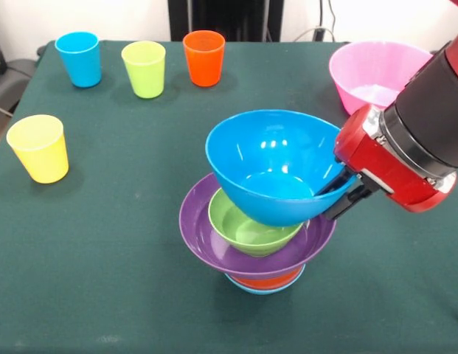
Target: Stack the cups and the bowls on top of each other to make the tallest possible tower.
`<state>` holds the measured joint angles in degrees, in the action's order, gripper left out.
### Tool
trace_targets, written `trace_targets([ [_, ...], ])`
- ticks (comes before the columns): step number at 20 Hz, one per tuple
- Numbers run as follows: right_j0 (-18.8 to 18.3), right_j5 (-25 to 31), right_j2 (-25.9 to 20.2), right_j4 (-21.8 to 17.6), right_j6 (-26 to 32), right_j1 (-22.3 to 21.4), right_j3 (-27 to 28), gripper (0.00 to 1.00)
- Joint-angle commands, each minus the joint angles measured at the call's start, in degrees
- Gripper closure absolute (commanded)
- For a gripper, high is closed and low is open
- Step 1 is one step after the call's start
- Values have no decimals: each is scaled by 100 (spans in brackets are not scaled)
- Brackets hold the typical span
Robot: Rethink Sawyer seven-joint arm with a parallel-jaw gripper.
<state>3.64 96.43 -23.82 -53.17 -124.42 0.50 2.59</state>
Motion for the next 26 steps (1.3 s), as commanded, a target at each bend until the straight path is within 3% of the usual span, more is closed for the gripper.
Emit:
trace_targets([
  [1,-241,-210,-1394,-1168,1088,-261,-601,100],
  [14,-604,-211,-2755,-2723,1614,-563,-849,100],
  [26,-858,-129,-3587,-3467,1561,-664,-1125,100],
])
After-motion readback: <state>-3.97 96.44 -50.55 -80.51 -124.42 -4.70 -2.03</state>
